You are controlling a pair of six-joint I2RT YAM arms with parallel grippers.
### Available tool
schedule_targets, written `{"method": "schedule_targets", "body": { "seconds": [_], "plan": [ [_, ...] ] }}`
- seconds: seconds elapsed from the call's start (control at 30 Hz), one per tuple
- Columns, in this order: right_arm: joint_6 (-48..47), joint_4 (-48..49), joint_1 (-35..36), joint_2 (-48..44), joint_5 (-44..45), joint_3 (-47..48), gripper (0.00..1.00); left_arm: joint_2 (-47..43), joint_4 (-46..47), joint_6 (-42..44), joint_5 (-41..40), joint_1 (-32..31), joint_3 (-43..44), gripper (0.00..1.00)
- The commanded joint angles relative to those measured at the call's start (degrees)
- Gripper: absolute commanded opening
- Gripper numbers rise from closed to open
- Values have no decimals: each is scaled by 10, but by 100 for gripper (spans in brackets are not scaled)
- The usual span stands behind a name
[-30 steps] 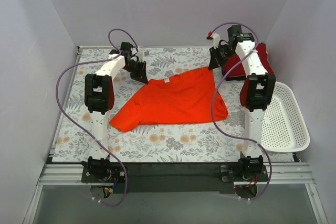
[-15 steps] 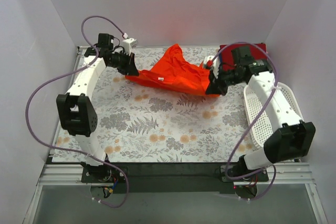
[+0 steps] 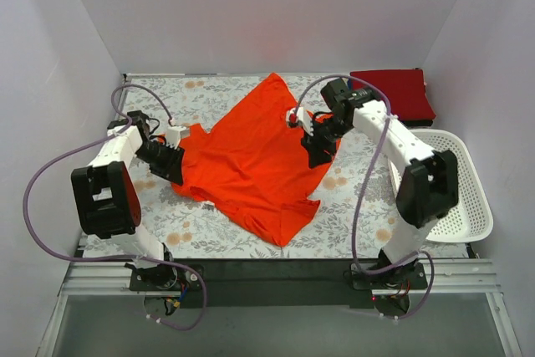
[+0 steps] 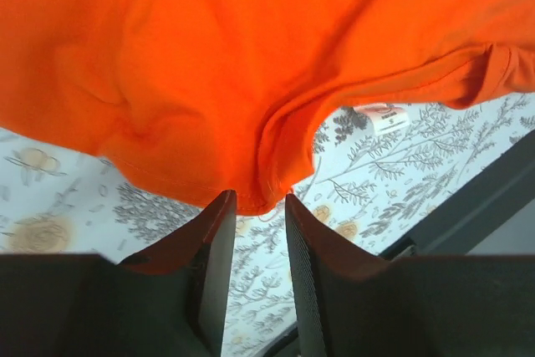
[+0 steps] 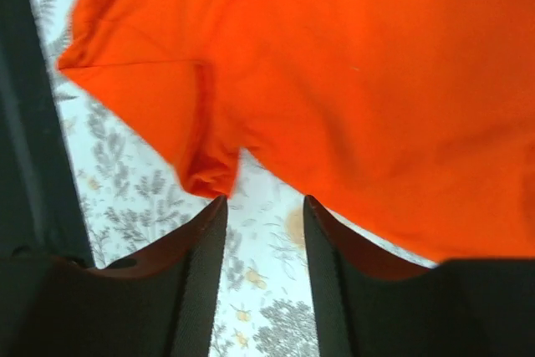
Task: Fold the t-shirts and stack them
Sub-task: Flatten the tshirt out
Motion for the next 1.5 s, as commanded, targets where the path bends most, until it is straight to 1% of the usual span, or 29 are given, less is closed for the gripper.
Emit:
{"method": "schedule_targets", "body": {
  "seconds": [0.0,0.03,0.1,0.17,0.2,0.37,0.43,0.47,0.5,0.53,0.63,0.67,0.77,0.8,0.83,0.87,0.93,0.97,1.03,1.07,1.1,1.17,1.2,1.23,1.27,1.33,1.4,1.43,1.47],
  "plan": [
    [82,17,-56,171,42,159,40,0,45,-64,27,1,54,39],
    [103,22,-65,251,65,241,39,15,53,-87,33,0,64,42],
    [131,28,-80,314,83,302,34,31,85,-132,38,-2,76,44],
    [144,37,-85,358,118,326,27,47,114,-184,42,-13,86,44],
    [143,39,-85,362,138,318,26,51,119,-195,37,-19,84,44],
    [127,71,-88,333,185,206,23,83,152,-237,-5,-56,63,44],
    [122,72,-88,308,188,140,19,101,162,-253,-16,-64,57,44],
    [111,69,-85,283,185,53,16,116,170,-266,-35,-64,52,42],
    [111,69,-85,267,184,52,16,116,170,-266,-47,-64,50,42],
    [97,69,-78,249,181,-11,16,122,170,-264,-57,-64,49,41],
    [75,54,-59,165,157,-112,17,141,157,-254,-91,-64,48,39],
    [54,42,-39,124,130,-170,17,142,155,-243,-97,-64,47,37],
    [3,-29,17,51,62,-237,20,148,126,-214,-99,-64,49,33],
    [-12,-64,30,36,47,-242,24,148,102,-206,-92,-65,52,32],
    [-20,-76,43,23,37,-239,26,144,89,-191,-57,-64,59,32],
    [-22,-82,42,7,23,-231,29,138,78,-172,-39,-63,65,34],
    [-16,-93,19,8,17,-164,35,115,68,-168,14,-57,79,38],
    [-7,-99,5,25,0,-88,39,110,61,-167,41,-53,109,42],
    [16,-107,-52,56,-25,3,46,108,67,-183,65,-40,145,46],
    [44,-106,-71,101,-51,97,53,118,81,-208,77,-31,178,53],
    [65,-106,-89,128,-56,158,60,118,91,-223,78,-28,200,56],
    [96,-105,-133,225,-54,266,66,145,111,-255,68,-22,252,57],
    [133,-103,-143,260,-45,335,67,156,130,-285,51,-21,266,58],
    [147,-100,-159,328,-37,447,67,176,143,-303,35,-21,278,58],
    [159,-98,-165,360,-22,508,67,188,151,-313,12,-20,307,58],
    [171,-72,-168,423,9,596,64,218,144,-322,13,-19,333,58],
    [163,-42,-165,420,13,578,58,224,145,-333,23,-20,344,57],
    [159,-25,-163,409,13,514,56,225,146,-333,30,-20,342,57],
    [153,12,-159,396,14,481,53,225,141,-333,33,-20,340,57]
  ]
}}
